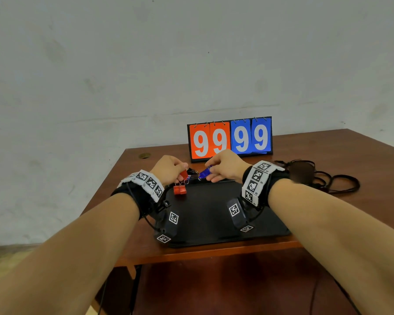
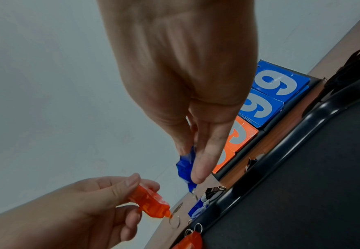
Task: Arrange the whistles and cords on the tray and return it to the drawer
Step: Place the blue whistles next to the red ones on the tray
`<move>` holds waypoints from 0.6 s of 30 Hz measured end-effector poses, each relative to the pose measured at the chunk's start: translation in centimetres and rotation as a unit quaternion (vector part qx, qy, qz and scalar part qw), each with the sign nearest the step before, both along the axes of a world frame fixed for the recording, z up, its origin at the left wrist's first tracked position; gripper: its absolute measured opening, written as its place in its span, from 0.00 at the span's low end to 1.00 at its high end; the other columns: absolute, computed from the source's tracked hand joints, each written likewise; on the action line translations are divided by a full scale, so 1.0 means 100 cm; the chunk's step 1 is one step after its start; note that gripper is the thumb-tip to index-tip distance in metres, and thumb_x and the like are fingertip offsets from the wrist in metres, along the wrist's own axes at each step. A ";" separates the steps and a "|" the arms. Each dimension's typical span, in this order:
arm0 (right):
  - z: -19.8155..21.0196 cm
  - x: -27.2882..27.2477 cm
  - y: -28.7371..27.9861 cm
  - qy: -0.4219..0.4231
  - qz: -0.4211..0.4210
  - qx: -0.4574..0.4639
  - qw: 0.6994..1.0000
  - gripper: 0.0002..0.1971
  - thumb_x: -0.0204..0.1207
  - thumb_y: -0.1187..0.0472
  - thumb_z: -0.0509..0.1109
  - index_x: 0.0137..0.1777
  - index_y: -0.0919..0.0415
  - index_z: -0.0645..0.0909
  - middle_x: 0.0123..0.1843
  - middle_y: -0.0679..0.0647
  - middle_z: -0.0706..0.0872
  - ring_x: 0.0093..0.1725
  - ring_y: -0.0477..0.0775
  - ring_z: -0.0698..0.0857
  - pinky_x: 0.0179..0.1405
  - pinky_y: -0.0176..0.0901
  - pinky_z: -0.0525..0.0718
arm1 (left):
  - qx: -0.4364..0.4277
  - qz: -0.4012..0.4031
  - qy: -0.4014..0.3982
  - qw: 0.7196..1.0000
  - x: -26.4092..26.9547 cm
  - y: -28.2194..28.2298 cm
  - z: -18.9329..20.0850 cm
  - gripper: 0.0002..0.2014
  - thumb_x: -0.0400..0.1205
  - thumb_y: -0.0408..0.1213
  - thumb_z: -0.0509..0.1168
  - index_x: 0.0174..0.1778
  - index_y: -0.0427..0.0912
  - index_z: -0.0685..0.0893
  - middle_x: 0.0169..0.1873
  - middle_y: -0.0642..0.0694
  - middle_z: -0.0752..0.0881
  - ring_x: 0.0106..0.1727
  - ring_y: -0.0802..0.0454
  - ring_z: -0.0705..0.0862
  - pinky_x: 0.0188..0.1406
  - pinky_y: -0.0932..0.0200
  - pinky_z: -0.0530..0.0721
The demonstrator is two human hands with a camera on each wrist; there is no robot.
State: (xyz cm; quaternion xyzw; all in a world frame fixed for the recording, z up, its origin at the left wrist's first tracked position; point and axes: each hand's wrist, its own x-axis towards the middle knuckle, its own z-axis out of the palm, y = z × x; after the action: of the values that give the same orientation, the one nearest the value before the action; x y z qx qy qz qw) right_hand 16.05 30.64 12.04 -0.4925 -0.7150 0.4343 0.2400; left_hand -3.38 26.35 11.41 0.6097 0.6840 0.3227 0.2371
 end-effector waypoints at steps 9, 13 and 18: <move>-0.019 -0.015 0.040 -0.077 0.012 0.110 0.991 0.13 0.78 0.67 0.73 0.62 0.62 0.84 0.51 0.53 0.86 0.44 0.48 0.89 0.35 0.32 0.86 | 0.003 -0.017 0.016 1.000 -0.010 0.039 -0.012 0.10 0.87 0.38 0.63 0.58 0.41 0.87 0.42 0.46 0.90 0.39 0.56 0.88 0.38 0.65 0.86; -0.022 -0.022 0.049 -0.143 0.023 0.180 0.973 0.12 0.78 0.64 0.74 0.60 0.59 0.86 0.54 0.52 0.87 0.39 0.43 0.83 0.38 0.31 0.81 | -0.015 -0.031 0.045 0.998 -0.011 0.052 -0.016 0.10 0.86 0.31 0.63 0.60 0.41 0.86 0.43 0.46 0.90 0.39 0.56 0.88 0.37 0.65 0.85; -0.028 -0.028 0.050 -0.190 0.050 0.212 0.957 0.12 0.78 0.65 0.74 0.61 0.61 0.87 0.58 0.54 0.88 0.52 0.49 0.85 0.56 0.40 0.84 | -0.020 -0.070 0.156 0.985 -0.009 0.055 -0.023 0.14 0.83 0.28 0.65 0.62 0.42 0.87 0.51 0.47 0.91 0.44 0.56 0.87 0.53 0.59 0.84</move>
State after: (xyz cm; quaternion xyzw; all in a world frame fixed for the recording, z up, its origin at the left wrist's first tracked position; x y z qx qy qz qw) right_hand 13.24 35.62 9.27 -0.4677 -0.8466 0.1827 0.1766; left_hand -4.31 31.87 9.15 0.6944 0.6745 0.1920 0.1615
